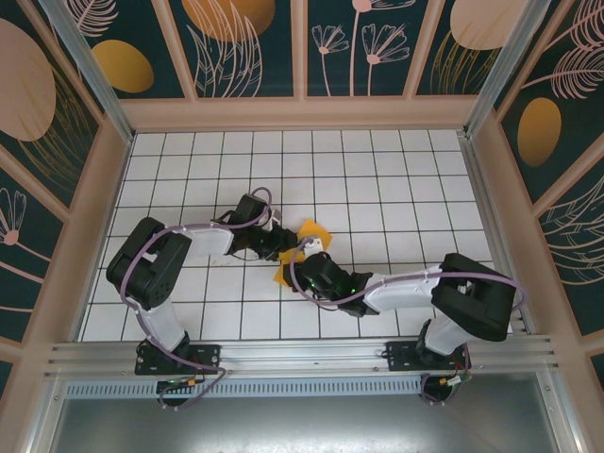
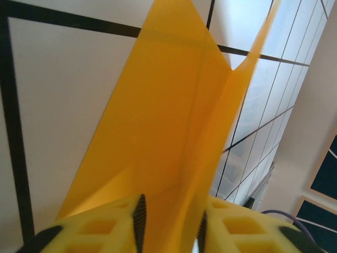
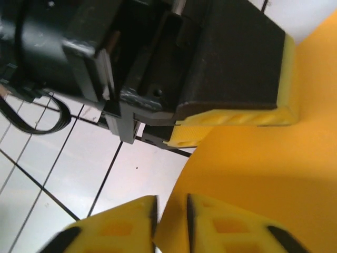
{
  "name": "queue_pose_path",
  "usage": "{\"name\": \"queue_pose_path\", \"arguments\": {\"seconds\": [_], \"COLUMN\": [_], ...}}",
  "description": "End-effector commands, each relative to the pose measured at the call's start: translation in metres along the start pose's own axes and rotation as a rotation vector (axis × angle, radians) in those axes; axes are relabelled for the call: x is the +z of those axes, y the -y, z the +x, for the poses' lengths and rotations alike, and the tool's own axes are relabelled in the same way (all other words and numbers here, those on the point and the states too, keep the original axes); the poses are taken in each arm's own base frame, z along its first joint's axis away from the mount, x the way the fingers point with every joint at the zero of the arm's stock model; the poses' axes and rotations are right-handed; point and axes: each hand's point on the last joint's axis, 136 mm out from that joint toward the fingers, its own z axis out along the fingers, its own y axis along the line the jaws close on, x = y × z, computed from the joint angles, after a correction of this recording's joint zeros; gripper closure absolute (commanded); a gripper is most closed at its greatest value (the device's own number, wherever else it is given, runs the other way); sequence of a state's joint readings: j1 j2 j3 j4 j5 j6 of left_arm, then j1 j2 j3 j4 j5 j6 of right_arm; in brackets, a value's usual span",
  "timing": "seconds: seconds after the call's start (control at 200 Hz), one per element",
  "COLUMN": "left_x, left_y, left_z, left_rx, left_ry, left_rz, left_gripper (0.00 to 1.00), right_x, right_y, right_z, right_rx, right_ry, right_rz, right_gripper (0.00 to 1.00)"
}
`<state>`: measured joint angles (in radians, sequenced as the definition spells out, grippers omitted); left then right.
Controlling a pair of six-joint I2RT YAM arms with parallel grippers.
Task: Fold a paper plane with a square sheet of paper (pick it up from the middle)
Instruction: Fold the triangle a second time at the center of the table.
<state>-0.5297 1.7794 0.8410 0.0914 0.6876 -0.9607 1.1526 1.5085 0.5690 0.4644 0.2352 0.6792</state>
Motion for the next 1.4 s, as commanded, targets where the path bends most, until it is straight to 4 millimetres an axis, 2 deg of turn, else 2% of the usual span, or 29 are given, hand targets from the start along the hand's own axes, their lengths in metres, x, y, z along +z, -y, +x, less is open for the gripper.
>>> {"name": "queue_pose_path", "arguments": {"seconds": [0.0,0.08,0.145,0.25,0.465,0.55,0.681,0.826,0.966,1.081,1.396], "left_x": [0.0,-0.001,-0.001,-0.002,-0.004,-0.004,-0.005,-0.006,-0.006,-0.006,-0.008], "left_y": [0.011,0.014,0.015,0.014,0.017,0.018,0.018,0.019,0.018,0.019,0.021], "left_z": [0.002,0.001,0.001,0.001,0.002,0.002,0.002,0.002,0.003,0.003,0.002], "left_rx": [0.033,0.042,0.044,0.043,0.044,0.044,0.041,0.044,0.043,0.045,0.053], "left_ry": [-0.026,-0.022,-0.021,-0.024,-0.022,-0.022,-0.02,-0.018,-0.019,-0.019,-0.016], "left_rz": [0.027,0.03,0.032,0.032,0.038,0.04,0.04,0.039,0.037,0.038,0.036], "left_gripper": [0.71,0.72,0.72,0.73,0.74,0.75,0.75,0.75,0.75,0.75,0.75], "right_x": [-0.017,-0.03,-0.037,-0.04,-0.016,-0.005,0.01,0.018,0.02,0.018,0.011], "right_y": [-0.008,-0.001,0.006,0.003,-0.013,-0.01,-0.012,-0.009,-0.007,-0.004,-0.004], "right_z": [-0.007,-0.011,-0.014,-0.014,-0.002,0.004,0.014,0.022,0.027,0.025,0.015], "right_rx": [0.016,0.05,0.069,0.041,-0.142,-0.223,-0.326,-0.393,-0.393,-0.381,-0.351], "right_ry": [0.023,0.048,0.054,0.017,-0.109,-0.128,-0.167,-0.179,-0.181,-0.17,-0.128], "right_rz": [-0.034,-0.027,-0.001,0.018,0.181,0.326,0.452,0.555,0.566,0.569,0.578], "right_gripper": [0.65,0.56,0.54,0.48,0.43,0.42,0.41,0.4,0.41,0.47,0.86]}}
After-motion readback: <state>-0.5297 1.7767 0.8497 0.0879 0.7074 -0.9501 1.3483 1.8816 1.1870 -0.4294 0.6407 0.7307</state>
